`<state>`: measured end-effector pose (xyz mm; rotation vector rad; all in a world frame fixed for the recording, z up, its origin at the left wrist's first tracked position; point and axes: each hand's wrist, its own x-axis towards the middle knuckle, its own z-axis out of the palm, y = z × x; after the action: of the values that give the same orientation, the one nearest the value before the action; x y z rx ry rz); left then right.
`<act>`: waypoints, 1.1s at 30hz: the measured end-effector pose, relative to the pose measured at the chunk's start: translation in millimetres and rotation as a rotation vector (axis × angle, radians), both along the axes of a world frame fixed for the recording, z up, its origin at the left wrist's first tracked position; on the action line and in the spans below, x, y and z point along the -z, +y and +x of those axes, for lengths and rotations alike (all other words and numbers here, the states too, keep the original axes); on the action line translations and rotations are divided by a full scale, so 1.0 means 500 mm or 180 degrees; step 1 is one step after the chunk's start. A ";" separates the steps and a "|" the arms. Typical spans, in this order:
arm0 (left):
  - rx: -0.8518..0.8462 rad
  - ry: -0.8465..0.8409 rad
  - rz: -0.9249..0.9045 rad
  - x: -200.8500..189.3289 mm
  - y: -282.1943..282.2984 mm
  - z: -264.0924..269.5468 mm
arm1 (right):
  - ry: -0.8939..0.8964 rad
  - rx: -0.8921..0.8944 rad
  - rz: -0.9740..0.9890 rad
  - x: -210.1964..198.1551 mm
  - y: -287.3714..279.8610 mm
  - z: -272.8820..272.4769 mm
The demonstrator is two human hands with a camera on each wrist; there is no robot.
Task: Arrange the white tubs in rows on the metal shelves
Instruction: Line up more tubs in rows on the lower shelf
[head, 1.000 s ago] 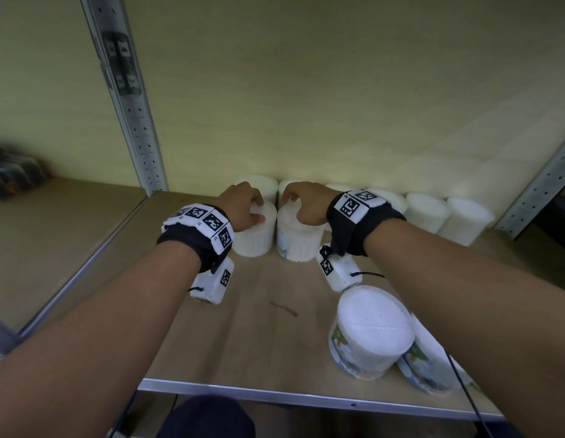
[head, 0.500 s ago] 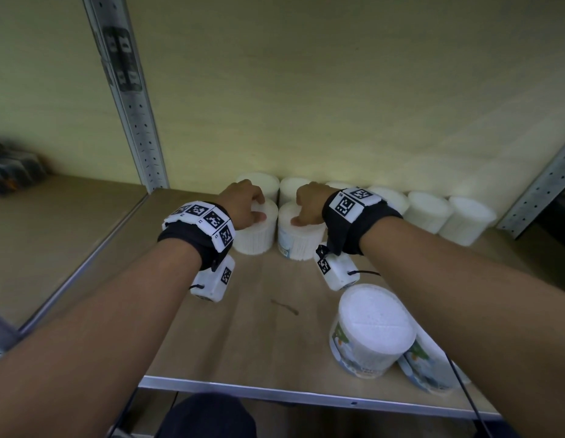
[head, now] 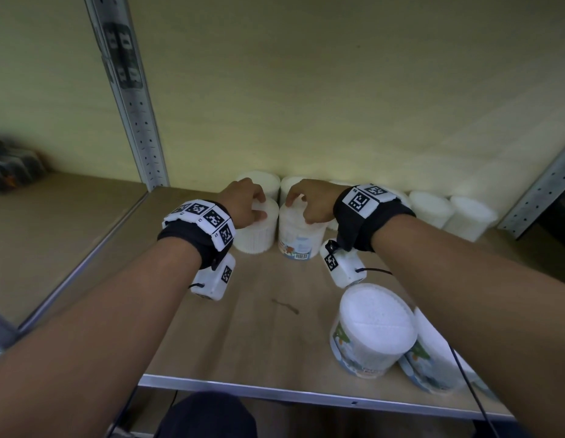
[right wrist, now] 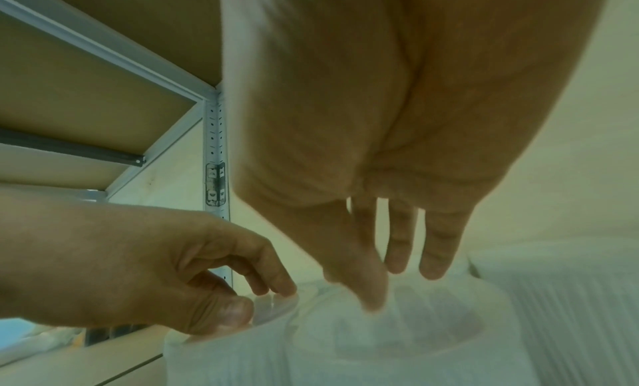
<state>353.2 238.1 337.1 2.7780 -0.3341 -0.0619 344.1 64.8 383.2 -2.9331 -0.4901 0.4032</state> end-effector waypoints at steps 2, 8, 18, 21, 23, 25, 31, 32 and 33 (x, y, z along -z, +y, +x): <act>0.0005 -0.0004 -0.0003 0.000 0.001 0.000 | -0.0228 0.0135 0.0178 -0.005 0.006 0.001; 0.0002 0.0010 0.0024 0.000 0.000 -0.001 | -0.0032 0.0325 -0.0578 0.001 0.017 0.011; 0.0011 -0.0010 0.0026 0.002 0.001 -0.001 | -0.0080 0.0254 -0.0609 0.020 0.017 0.018; 0.0012 -0.0011 0.0036 0.002 0.001 -0.002 | -0.0026 0.0063 -0.0504 0.012 0.010 0.016; 0.0019 -0.0017 0.0063 0.000 0.001 -0.003 | 0.0018 -0.0022 -0.0371 0.010 0.002 0.014; 0.0027 -0.0018 0.0093 -0.003 0.000 -0.003 | 0.0074 -0.0064 -0.0243 0.010 -0.004 0.014; 0.0023 0.0027 0.0121 -0.002 -0.001 -0.001 | 0.0047 -0.0146 -0.0202 0.012 -0.011 0.014; 0.0024 0.0024 0.0122 -0.002 -0.001 -0.001 | 0.0065 -0.0160 -0.0202 0.012 -0.011 0.014; 0.0021 0.0022 0.0121 -0.002 0.000 0.000 | 0.0077 -0.0176 -0.0211 0.012 -0.010 0.015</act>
<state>353.0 237.9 338.2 2.8137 -0.3439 -0.0802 351.7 59.9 377.0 -2.9796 -0.5664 0.4701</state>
